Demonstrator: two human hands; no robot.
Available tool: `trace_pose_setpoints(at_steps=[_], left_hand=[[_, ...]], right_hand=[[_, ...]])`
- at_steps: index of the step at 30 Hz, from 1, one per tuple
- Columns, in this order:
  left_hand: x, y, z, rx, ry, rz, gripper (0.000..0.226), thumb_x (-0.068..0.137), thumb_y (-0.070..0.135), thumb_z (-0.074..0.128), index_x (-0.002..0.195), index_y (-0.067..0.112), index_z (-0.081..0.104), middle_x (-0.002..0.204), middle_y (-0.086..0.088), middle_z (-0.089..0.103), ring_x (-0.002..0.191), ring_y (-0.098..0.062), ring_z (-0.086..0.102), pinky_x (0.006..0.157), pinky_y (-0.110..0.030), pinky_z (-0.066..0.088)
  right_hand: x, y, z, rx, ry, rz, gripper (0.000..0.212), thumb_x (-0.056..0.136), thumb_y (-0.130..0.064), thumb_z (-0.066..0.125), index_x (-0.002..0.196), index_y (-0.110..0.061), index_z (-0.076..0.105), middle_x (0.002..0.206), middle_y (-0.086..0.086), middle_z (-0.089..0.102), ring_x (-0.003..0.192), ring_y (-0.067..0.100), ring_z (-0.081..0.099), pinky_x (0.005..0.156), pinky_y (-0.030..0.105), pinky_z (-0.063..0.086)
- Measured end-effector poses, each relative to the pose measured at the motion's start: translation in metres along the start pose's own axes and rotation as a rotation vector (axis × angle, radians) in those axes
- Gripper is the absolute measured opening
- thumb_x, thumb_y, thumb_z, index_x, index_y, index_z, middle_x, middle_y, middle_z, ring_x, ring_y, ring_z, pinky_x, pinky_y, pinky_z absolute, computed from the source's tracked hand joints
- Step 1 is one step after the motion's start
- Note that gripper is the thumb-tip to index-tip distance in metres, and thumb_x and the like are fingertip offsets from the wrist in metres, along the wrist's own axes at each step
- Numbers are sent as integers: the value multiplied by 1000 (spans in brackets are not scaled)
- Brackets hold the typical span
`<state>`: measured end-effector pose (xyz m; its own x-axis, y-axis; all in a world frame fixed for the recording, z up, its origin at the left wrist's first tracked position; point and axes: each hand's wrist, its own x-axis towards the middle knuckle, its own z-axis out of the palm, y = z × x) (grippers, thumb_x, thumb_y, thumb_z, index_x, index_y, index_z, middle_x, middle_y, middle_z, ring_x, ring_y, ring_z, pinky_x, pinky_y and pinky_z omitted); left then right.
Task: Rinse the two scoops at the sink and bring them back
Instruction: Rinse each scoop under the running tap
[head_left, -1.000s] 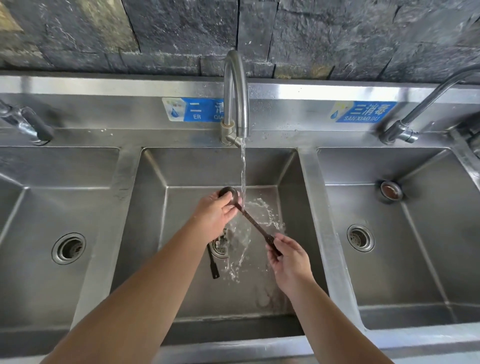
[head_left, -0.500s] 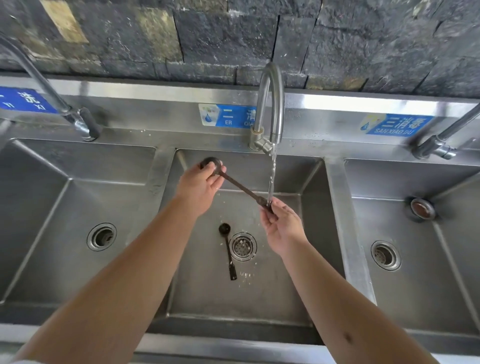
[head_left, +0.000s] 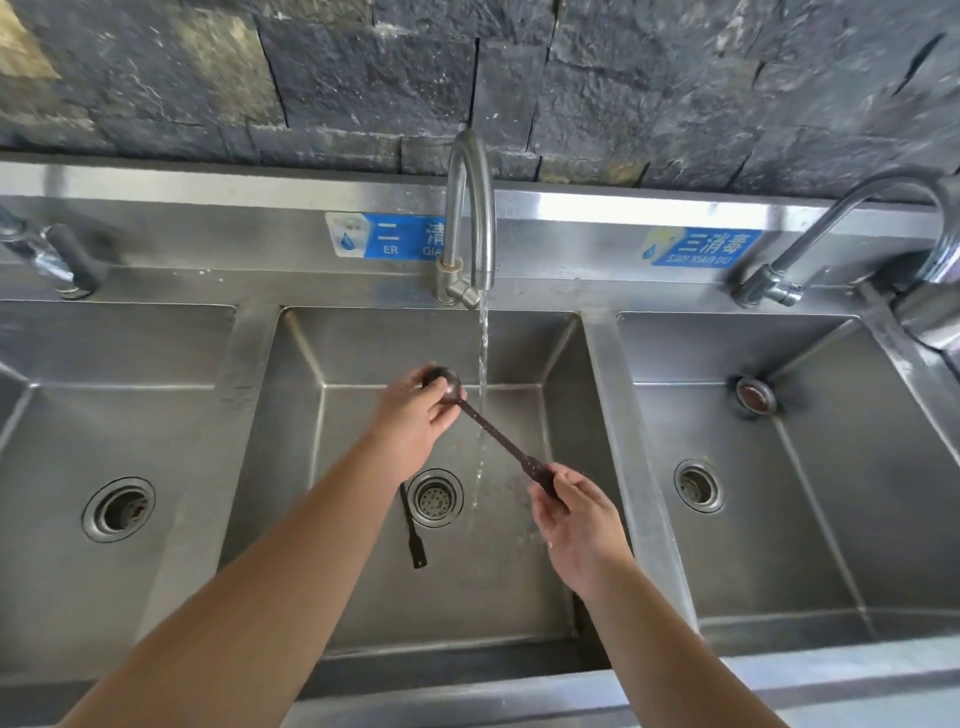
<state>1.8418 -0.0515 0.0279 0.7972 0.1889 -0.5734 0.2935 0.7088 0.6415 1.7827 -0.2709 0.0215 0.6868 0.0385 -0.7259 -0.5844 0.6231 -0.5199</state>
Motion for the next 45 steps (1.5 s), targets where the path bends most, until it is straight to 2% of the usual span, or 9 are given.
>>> trace_pose_setpoints(at_steps=[7,9,13,16,22,27,33,40,45], left_hand=[[5,-42,23,-18,10,-135,21,92,-5,52,91,11,65,93,-14,67,88,-26,66,79,-37,57],[4,-51,27,-5,55,-157,11,91,-3,55,87,4,62,90,-15,62,83,-27,65,66,-32,60],[-10,-75,31,60,138,-297,9,93,-3,52,101,-8,54,96,-24,63,71,-26,70,47,-24,56],[-25,-92,33,95,132,-398,12,95,-2,48,89,-9,55,76,-21,66,52,-22,69,40,-24,53],[-46,-108,27,102,9,-556,20,98,3,43,85,-4,57,63,-11,65,50,-17,63,45,-22,51],[-53,-106,14,162,-119,-558,6,94,9,57,92,7,63,75,-5,68,61,-15,65,50,-24,54],[-67,-106,27,485,-156,-452,6,90,12,63,94,13,67,80,-5,74,69,-18,71,59,-32,57],[-86,-113,63,708,-242,-206,16,90,21,66,104,23,72,98,-2,71,82,-15,68,56,-28,56],[-90,-131,108,782,-341,-147,19,94,12,58,105,18,72,97,-10,68,86,-21,66,77,-47,60]], right_hand=[[-8,1,-40,136,98,-18,8,93,-4,59,96,-2,66,87,18,75,68,22,73,57,27,59],[-10,3,-41,115,102,-73,10,92,-1,61,87,-3,69,80,13,73,68,18,73,59,23,59],[-18,7,-38,-548,147,-384,20,83,-4,71,76,-21,78,70,-6,72,58,5,61,51,15,47],[-21,12,-35,-1066,101,-832,30,76,7,68,78,-21,77,87,-16,71,78,1,65,71,9,48],[-24,16,-36,-1422,-247,-1359,37,67,13,60,84,-15,78,90,-4,76,76,18,63,71,24,53],[-31,23,-43,-1338,-167,-894,21,87,-29,60,103,-26,72,92,-14,71,83,4,63,74,23,53],[-29,22,-38,-1253,119,-495,18,89,-33,62,103,-30,73,82,-17,71,75,-5,64,61,8,47],[-38,-1,-47,-851,166,-363,16,85,-22,67,75,-31,76,64,-11,73,53,-1,61,53,19,44],[-38,-46,-76,-698,125,-368,12,86,-12,67,79,-17,75,63,-1,70,51,9,56,53,25,45]])
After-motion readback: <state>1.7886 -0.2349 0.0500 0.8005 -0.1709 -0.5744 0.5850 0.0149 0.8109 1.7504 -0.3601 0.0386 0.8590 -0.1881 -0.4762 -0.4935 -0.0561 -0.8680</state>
